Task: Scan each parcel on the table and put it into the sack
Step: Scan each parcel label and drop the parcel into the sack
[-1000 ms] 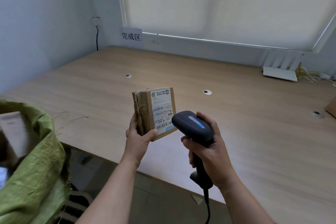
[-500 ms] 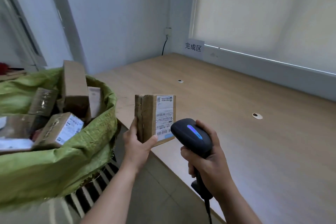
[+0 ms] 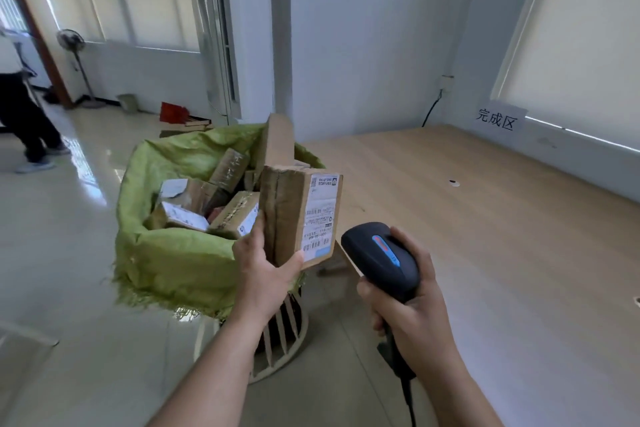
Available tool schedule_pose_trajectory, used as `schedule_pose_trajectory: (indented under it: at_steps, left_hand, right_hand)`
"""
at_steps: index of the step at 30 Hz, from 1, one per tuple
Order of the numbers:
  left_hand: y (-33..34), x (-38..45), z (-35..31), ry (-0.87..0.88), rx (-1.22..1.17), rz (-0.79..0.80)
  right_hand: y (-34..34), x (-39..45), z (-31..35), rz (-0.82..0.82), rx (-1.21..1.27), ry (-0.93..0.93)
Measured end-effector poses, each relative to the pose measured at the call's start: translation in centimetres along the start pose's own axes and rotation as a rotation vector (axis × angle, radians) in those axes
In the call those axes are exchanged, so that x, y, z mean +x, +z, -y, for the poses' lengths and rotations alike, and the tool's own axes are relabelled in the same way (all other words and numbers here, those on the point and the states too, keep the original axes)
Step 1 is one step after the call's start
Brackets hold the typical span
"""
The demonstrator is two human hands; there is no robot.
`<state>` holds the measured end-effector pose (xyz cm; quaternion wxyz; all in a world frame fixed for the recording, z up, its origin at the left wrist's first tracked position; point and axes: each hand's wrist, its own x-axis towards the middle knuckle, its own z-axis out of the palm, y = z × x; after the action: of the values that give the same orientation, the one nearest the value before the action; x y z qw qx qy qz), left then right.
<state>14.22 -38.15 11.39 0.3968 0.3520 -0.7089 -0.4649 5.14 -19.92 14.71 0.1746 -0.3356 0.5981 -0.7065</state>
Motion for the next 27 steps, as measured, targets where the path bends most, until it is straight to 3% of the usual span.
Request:
schedule_pose_trajectory:
  at_steps: [13, 21, 27]
  left_hand:
    - [-9.7, 12.8, 5.8, -0.046, 0.129, -0.11]
    - [-11.5, 23.7, 8.4, -0.018, 0.431, -0.196]
    - [-9.6, 28.9, 10.4, 0.025, 0.531, -0.056]
  right_hand:
    - [13.2, 10.2, -3.4, 0.105, -0.025, -0.073]
    - [18.6, 16.7, -5.3, 0.095, -0.067, -0.029]
    - [19.5, 19.1, -6.4, 0.018, -0.066, 0.021]
